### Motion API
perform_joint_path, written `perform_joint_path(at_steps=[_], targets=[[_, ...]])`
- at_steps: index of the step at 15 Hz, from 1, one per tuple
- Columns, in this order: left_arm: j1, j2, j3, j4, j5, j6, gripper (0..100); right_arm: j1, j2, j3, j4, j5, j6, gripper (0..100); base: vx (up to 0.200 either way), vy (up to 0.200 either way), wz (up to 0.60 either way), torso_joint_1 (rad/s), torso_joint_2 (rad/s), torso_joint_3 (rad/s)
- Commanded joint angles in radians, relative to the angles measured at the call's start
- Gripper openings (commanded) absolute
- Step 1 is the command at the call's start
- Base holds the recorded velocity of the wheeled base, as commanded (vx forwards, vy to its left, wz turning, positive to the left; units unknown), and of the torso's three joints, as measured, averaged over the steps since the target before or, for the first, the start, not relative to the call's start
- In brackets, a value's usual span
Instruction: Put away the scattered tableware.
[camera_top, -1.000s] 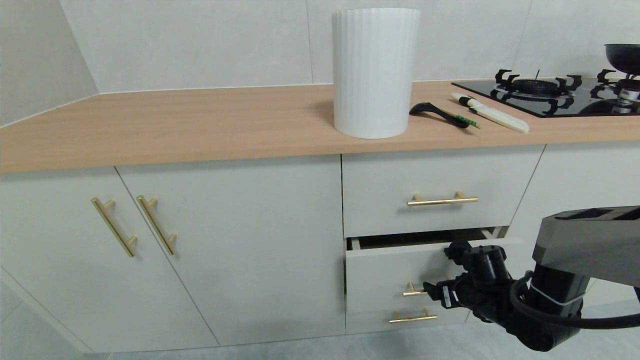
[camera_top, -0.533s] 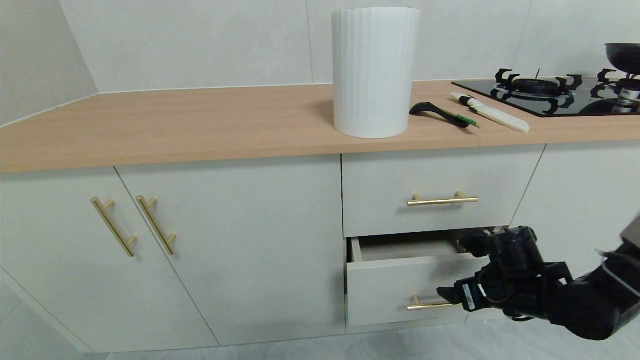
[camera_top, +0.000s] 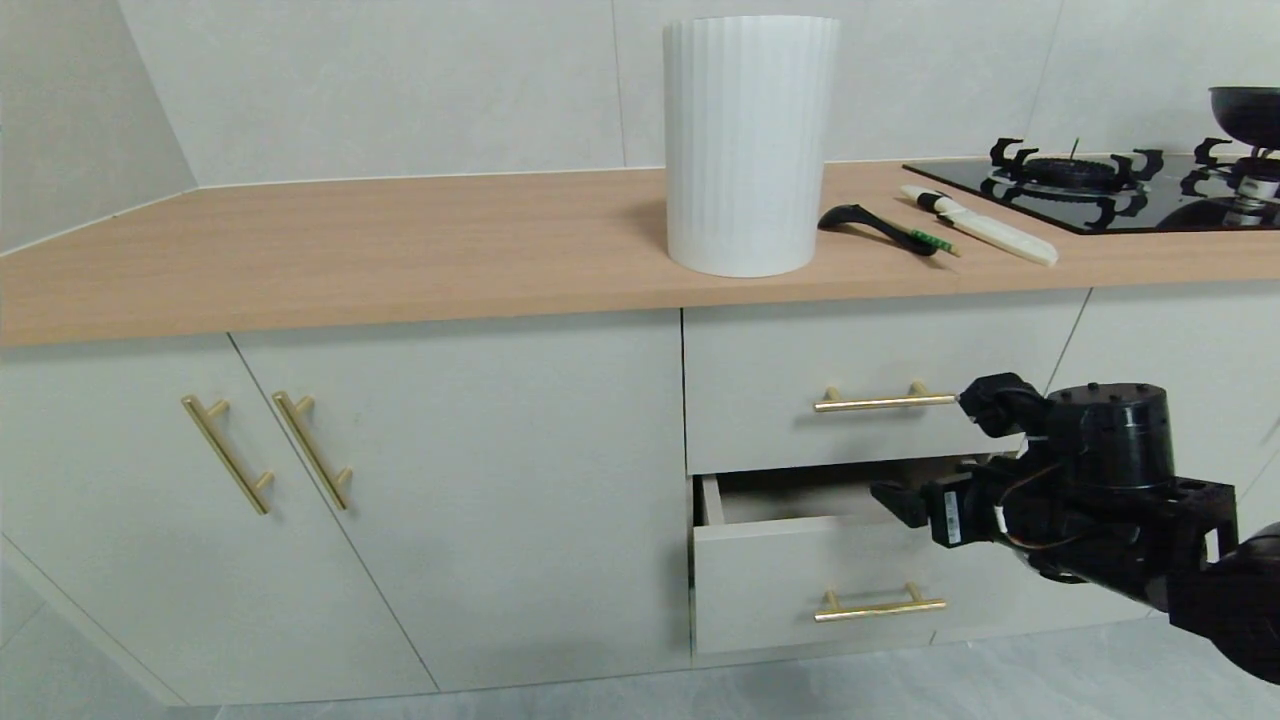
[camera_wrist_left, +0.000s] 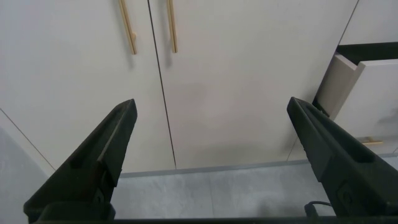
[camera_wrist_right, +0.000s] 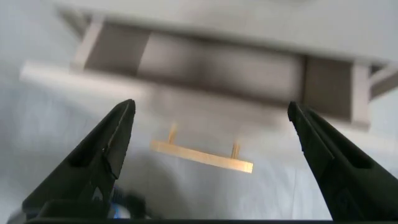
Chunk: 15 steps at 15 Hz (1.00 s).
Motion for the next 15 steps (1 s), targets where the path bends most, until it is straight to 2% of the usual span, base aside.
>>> perform_joint_path(at_steps=[1, 3, 5, 15], targets=[[0.000, 0.000, 0.000, 0.000, 0.000, 0.000, 100, 0.016, 0.188, 0.008, -0.152, -0.062, 0.007, 100, 0.000, 0.000, 0.00, 0.000, 0.00, 0.000], [0.000, 0.000, 0.000, 0.000, 0.000, 0.000, 100, 0.017, 0.320, 0.005, -0.335, -0.105, 0.027, 100, 0.000, 0.000, 0.00, 0.000, 0.00, 0.000], [0.000, 0.000, 0.002, 0.000, 0.000, 0.000, 100, 0.016, 0.404, -0.001, -0.447, -0.126, 0.025, 100, 0.000, 0.000, 0.00, 0.000, 0.00, 0.000], [0.000, 0.000, 0.000, 0.000, 0.000, 0.000, 100, 0.014, 0.412, -0.004, -0.441, -0.126, 0.025, 100, 0.000, 0.000, 0.00, 0.000, 0.00, 0.000]])
